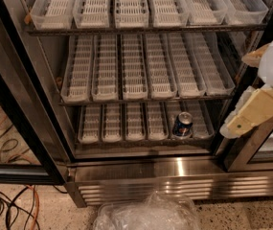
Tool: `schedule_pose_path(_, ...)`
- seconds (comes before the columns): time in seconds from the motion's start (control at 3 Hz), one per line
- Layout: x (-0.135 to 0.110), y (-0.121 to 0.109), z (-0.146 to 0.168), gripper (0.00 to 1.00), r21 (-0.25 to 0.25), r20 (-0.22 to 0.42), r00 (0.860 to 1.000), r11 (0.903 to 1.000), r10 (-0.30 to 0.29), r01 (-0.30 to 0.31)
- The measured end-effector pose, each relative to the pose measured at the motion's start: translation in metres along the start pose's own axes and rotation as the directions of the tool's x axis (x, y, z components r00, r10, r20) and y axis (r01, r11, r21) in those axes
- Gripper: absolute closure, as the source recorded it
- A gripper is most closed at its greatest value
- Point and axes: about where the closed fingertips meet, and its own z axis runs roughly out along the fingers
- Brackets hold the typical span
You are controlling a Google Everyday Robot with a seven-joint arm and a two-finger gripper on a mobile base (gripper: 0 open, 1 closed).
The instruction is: Pick pepsi can from bottom shelf of fridge
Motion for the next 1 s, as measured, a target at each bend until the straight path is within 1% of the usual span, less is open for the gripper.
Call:
schedule_pose_path(0.33,-0.009,0.01,0.021,0.0,0.035,0.077,0.996,0.9983,0.044,-0.047)
schedule_pose_path(0.67,-0.013,0.015,0.043,0.0,0.071,0.139,0.987,0.9936,0.077,-0.087)
schedule_pose_path(1.0,-0.013,0.015,0.043,0.0,0.071,0.139,0.987,0.9936,0.077,-0.087)
